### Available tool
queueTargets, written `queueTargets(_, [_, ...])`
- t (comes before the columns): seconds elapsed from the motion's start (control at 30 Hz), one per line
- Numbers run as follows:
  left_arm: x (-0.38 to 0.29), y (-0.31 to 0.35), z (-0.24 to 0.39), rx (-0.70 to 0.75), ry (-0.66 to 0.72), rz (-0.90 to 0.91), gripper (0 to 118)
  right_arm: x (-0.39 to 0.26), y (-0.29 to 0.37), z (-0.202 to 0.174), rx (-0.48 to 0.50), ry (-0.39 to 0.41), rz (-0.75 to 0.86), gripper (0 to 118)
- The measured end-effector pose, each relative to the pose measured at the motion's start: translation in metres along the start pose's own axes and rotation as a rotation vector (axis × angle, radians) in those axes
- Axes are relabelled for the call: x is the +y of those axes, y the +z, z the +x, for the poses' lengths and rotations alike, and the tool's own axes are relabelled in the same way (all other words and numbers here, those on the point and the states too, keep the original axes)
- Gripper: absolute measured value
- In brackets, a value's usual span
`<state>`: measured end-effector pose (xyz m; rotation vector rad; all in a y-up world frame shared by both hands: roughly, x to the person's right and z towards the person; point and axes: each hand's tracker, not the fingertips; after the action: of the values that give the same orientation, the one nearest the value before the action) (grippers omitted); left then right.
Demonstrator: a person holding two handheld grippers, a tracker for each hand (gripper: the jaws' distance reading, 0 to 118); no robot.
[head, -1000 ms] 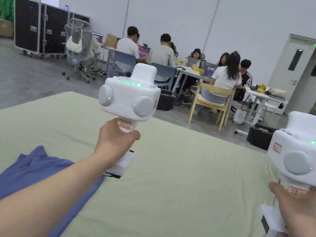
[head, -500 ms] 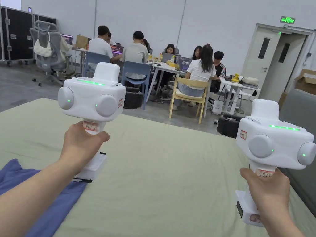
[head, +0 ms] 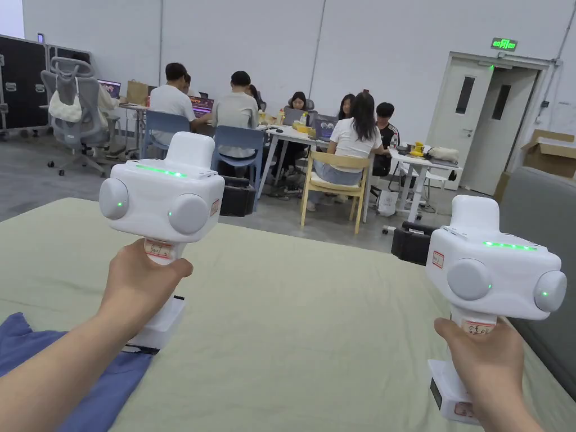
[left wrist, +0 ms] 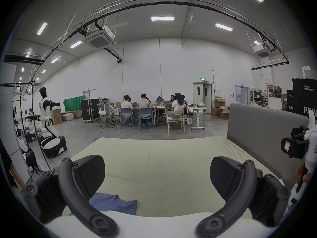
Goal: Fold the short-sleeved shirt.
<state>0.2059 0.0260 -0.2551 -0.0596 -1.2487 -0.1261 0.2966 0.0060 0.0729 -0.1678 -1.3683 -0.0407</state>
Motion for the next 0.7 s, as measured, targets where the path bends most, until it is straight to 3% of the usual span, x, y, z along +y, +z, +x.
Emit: queueTargets(0.7, [0.0029, -0.0047, 0.0038, -0.013, -0.020, -0.002, 118, 0.0021, 0.0011, 0.0040, 0.011, 0.004, 0.002, 118])
